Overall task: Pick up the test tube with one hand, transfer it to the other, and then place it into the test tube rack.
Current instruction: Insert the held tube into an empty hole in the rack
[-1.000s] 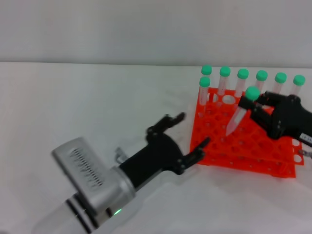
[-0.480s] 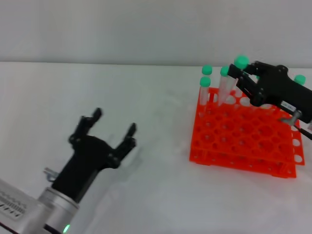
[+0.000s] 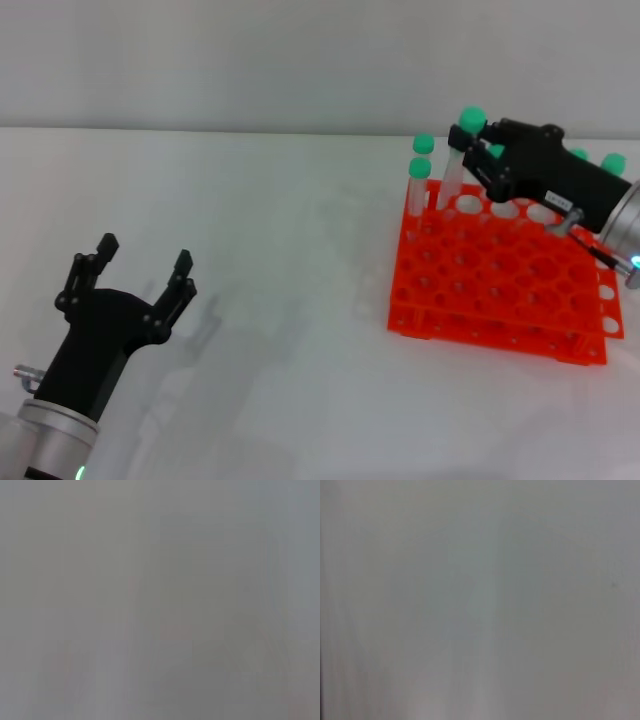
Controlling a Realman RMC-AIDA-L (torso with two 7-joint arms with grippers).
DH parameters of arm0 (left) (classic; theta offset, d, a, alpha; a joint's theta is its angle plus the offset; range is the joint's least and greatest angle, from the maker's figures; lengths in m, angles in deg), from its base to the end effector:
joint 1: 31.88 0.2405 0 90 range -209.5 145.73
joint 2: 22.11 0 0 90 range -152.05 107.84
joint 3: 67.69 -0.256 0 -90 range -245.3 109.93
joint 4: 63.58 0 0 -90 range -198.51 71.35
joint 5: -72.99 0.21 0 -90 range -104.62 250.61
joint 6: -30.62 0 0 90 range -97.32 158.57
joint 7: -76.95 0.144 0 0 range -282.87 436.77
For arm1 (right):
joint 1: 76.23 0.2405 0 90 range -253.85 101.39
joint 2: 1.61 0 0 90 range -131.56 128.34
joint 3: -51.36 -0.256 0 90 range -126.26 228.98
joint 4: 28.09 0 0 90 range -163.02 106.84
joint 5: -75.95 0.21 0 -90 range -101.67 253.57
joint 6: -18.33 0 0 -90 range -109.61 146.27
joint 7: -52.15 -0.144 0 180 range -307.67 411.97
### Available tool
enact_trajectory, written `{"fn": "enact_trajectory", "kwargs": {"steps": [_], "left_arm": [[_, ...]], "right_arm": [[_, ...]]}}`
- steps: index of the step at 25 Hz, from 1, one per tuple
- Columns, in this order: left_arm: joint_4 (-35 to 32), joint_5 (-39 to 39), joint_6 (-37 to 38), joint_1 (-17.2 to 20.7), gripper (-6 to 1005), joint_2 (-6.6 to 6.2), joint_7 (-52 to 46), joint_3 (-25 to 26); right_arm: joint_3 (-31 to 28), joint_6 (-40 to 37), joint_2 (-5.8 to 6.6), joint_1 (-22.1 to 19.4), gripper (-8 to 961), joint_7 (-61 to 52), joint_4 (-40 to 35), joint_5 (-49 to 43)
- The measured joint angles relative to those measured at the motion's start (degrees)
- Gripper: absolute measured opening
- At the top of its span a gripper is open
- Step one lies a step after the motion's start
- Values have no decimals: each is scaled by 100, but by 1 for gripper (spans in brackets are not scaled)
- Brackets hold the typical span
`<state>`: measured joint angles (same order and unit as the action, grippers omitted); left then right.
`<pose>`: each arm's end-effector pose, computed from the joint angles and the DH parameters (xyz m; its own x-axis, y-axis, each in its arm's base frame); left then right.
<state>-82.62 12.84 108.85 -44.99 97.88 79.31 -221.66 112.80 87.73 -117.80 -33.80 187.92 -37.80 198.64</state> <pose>-0.3112 0.2503 -0.0550 0.7144 -0.1076 0.6914 0.6550 -0.2448 -0.7149 0.2120 0.4050 -0.0202 0.6805 0.0150 -0.7326 -0.4843 -0.7411 -0.4650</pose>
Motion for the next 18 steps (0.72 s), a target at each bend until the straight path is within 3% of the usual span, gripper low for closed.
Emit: {"fn": "enact_trajectory", "kwargs": {"steps": [18], "left_arm": [[5,-120,18,28,868,-10,1,16]], "right_arm": [[-6,-360,0,176,252,275,368,122]]}}
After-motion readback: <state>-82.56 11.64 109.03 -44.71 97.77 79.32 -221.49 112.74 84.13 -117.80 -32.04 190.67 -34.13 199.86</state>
